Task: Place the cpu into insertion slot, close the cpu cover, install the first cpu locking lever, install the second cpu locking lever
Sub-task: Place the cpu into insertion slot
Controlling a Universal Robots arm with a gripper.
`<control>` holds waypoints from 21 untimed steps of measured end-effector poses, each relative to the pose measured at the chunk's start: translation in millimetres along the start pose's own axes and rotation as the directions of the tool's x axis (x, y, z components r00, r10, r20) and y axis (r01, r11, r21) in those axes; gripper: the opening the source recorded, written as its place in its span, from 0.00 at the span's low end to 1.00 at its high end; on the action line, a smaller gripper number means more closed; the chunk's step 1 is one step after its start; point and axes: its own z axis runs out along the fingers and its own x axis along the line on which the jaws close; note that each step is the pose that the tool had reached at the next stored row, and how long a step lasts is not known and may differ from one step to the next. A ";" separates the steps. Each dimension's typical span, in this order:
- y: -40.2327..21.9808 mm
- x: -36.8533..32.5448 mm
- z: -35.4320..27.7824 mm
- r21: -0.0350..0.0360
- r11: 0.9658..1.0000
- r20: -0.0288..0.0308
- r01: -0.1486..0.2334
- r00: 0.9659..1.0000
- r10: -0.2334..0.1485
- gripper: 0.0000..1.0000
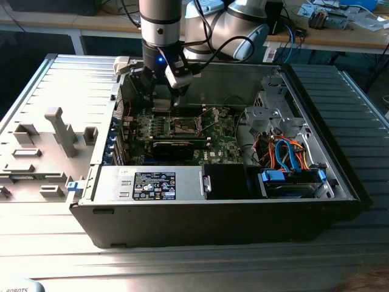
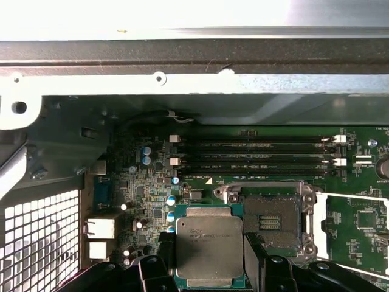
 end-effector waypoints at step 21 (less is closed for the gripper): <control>0.2 6.0 0.1 0.000 1.000 0.000 0.000 1.000 0.000 0.54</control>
